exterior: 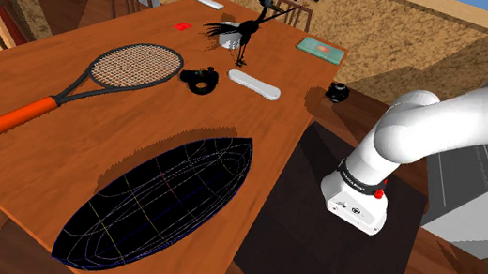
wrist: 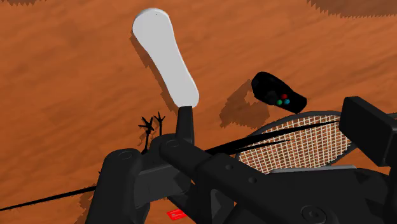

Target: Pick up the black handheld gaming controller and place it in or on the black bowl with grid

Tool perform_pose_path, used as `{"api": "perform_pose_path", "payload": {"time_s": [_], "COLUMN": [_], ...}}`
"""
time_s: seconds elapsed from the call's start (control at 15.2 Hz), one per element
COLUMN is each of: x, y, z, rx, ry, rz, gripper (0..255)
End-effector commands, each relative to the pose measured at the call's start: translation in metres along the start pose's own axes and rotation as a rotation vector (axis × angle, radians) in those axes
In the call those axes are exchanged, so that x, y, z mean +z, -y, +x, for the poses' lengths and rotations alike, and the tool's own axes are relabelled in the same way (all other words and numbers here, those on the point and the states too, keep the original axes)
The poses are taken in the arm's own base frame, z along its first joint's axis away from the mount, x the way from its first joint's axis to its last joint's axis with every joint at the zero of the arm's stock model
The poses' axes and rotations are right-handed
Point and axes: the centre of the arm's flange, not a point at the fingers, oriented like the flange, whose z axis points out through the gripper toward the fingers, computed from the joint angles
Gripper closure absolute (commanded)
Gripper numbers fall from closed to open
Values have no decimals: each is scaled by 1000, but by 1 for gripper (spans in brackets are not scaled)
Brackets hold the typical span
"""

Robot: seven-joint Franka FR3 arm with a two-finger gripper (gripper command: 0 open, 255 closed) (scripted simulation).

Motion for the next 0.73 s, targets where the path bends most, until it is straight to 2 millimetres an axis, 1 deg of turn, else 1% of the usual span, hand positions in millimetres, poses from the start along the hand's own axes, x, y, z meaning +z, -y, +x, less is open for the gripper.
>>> {"api": "perform_pose_path", "payload": {"time_s": [0.0, 0.66], "x": [0, 110], "y": [0, 41], "z": [0, 62], "rx": [0, -75], "ry": [0, 14], "rz": [0, 1], "gripper": [0, 0]}}
